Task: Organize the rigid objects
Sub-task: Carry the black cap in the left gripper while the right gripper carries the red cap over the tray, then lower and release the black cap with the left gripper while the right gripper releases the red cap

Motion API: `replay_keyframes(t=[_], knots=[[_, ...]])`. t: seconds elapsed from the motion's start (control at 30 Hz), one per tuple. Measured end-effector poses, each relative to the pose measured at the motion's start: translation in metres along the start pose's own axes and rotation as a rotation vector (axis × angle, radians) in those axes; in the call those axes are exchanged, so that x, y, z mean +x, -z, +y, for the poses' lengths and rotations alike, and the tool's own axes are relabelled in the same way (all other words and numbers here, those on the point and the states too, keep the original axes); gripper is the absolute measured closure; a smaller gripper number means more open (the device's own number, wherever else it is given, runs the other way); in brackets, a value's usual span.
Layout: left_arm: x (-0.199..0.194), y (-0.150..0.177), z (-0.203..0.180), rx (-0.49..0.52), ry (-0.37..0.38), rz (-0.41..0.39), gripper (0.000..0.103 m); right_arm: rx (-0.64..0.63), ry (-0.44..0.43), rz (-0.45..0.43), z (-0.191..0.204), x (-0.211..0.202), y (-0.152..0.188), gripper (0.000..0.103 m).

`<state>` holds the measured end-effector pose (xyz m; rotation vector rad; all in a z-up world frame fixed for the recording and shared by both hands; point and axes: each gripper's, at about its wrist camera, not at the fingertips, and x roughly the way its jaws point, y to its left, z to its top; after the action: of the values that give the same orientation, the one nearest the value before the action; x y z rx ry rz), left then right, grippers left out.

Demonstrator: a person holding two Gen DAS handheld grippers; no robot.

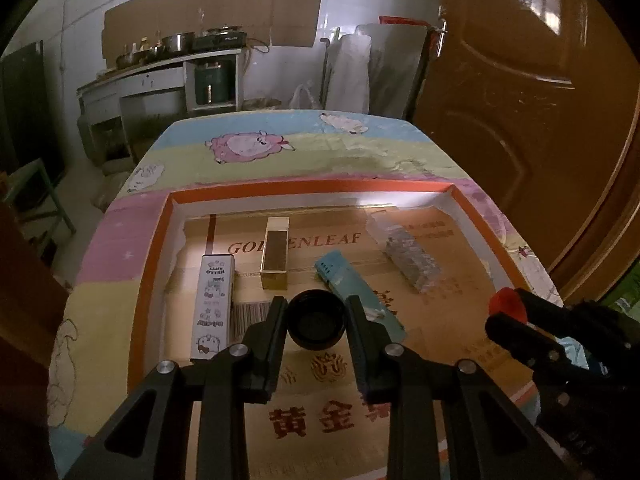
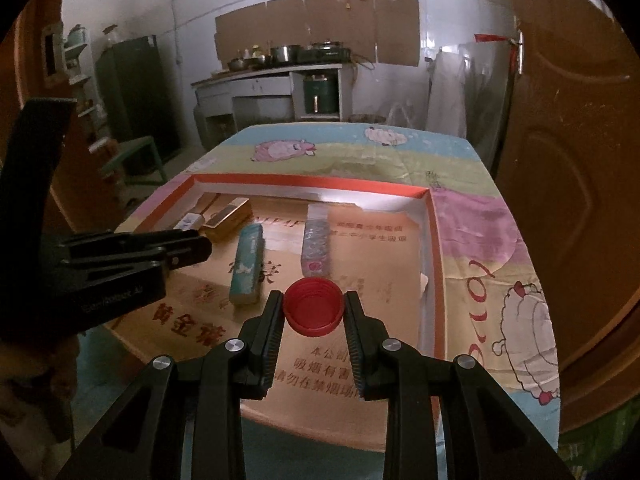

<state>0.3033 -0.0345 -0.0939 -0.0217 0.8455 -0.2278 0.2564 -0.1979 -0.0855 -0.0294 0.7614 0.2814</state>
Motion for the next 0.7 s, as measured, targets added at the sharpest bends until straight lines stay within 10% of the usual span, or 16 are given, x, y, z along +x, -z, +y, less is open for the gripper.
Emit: replay_keyframes(t=[0.7], knots=[[0.023,0.007,0.008,-0.011,-0.004,0.038,0.073,0.035,0.004,0.047,-0.007,0.029,0.002,0.073]])
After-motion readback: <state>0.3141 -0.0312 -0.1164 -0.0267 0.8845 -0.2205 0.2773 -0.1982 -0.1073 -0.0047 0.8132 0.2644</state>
